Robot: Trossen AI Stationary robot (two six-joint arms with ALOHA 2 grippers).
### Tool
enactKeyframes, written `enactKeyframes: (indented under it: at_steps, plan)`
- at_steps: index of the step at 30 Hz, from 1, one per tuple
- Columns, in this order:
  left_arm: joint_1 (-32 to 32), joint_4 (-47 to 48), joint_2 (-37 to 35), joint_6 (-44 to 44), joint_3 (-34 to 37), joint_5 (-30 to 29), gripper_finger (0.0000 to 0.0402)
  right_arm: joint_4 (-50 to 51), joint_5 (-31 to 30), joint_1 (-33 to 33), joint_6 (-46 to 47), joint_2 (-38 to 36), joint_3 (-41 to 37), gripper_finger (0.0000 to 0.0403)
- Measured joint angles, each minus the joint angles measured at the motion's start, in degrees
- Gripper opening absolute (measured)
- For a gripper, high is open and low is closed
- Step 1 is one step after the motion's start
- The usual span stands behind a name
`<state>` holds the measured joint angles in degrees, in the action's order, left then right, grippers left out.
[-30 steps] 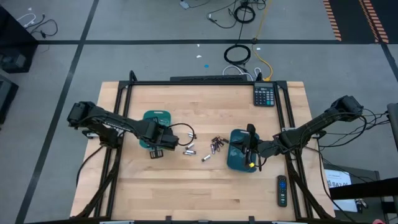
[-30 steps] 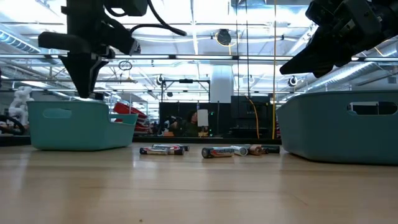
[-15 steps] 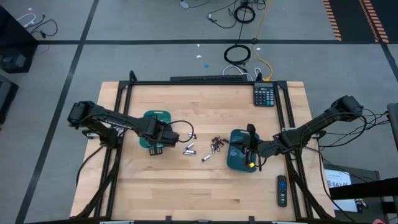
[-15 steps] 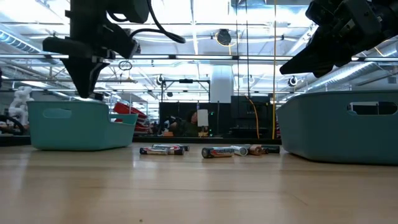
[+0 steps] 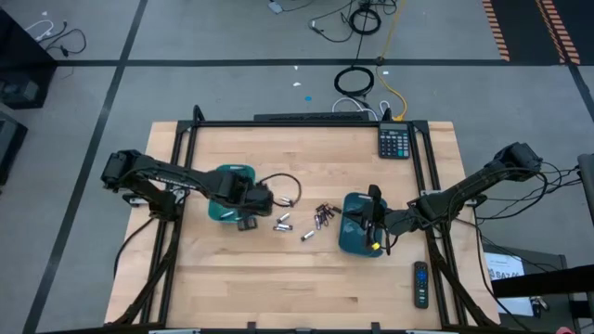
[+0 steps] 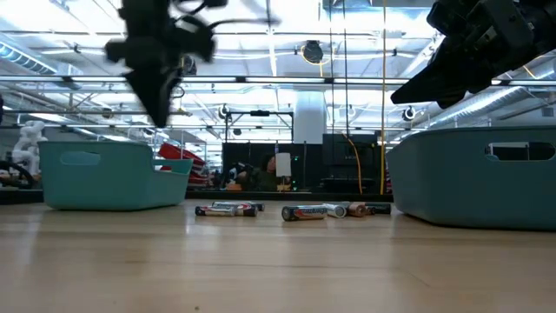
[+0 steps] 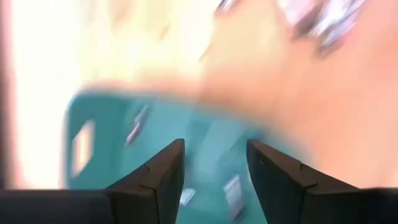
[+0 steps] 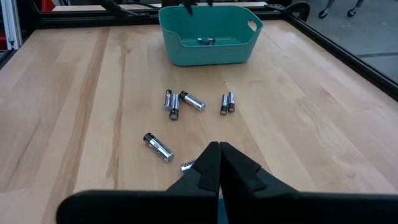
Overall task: Sort batteries
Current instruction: Put the black battery into the blue bin
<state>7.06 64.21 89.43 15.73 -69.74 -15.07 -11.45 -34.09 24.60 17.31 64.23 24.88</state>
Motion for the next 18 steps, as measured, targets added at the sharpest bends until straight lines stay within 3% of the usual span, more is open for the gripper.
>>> enactKeyframes:
  at_steps: [4, 7, 10, 18]
  plan:
    - [0.5, -9.6, 1.6, -4.6, -0.1, -0.7, 0.0184, 2.1, -0.2, 0.2, -3.7, 0.1, 4.3, 0.0000]
    - [2.0, -18.9, 2.7, -8.4, 1.9, -6.0, 0.0185, 15.0, -0.6, -0.6, -5.7, 2.3, 13.9, 0.0006]
    - [4.6, -30.1, 2.6, -12.5, 5.4, -6.3, 0.0185, 27.2, 0.2, -4.4, -7.0, 7.2, 22.4, 0.0023]
    - [5.4, -43.5, 1.2, -14.9, 16.0, -5.9, 0.0185, 38.7, 19.9, -19.9, -12.6, 23.1, 37.5, 0.0060]
